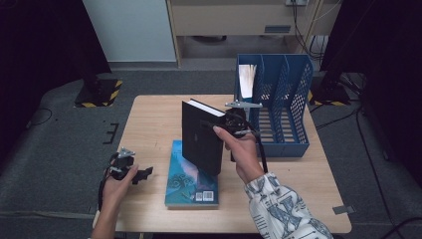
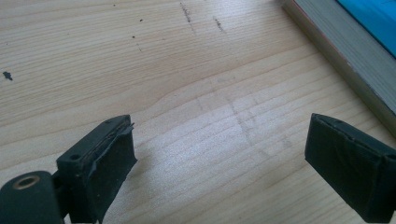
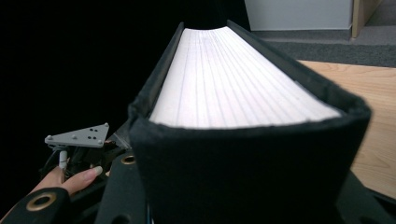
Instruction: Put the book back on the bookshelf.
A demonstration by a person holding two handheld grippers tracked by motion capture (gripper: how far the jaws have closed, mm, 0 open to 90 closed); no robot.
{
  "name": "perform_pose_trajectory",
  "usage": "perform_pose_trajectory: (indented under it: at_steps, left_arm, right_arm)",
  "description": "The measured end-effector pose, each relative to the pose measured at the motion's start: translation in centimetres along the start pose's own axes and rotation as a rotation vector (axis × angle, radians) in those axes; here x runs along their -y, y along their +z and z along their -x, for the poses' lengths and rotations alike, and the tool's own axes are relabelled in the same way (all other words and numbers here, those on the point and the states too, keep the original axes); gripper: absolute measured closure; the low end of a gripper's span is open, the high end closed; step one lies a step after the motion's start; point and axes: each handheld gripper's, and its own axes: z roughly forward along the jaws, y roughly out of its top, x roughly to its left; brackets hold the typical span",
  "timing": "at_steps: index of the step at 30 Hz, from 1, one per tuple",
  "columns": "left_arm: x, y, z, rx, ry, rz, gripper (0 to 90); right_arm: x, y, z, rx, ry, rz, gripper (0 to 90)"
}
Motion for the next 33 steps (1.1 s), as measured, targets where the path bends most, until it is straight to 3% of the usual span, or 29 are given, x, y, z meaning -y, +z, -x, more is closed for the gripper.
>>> perform_pose_trajectory:
  at_steps: [10, 25, 29, 33]
  left_arm:
    - [0.2, 0.2, -0.1, -0.003, -0.012, -0.006, 7.0]
    - [0.7, 0.9, 0.1, -0.002, 0.052, -0.01, 5.4]
    - [0.7, 0.9, 0.0, -0.015, 0.048, -0.009, 5.3]
    - [0.9, 1.0, 0.1, -0.036, 0.07, -0.011, 4.9]
  right_arm:
    - [0.1, -2.2, 0.0, 0.005, -0.006, 0.013, 52.4]
    - [0.2, -4.2, 0.8, 0.013, 0.005, 0.019, 52.4]
    - [0.4, -4.9, 1.0, 0.018, 0.003, 0.028, 52.3]
    - [0.7, -5.6, 1.0, 0.019, 0.007, 0.028, 52.3]
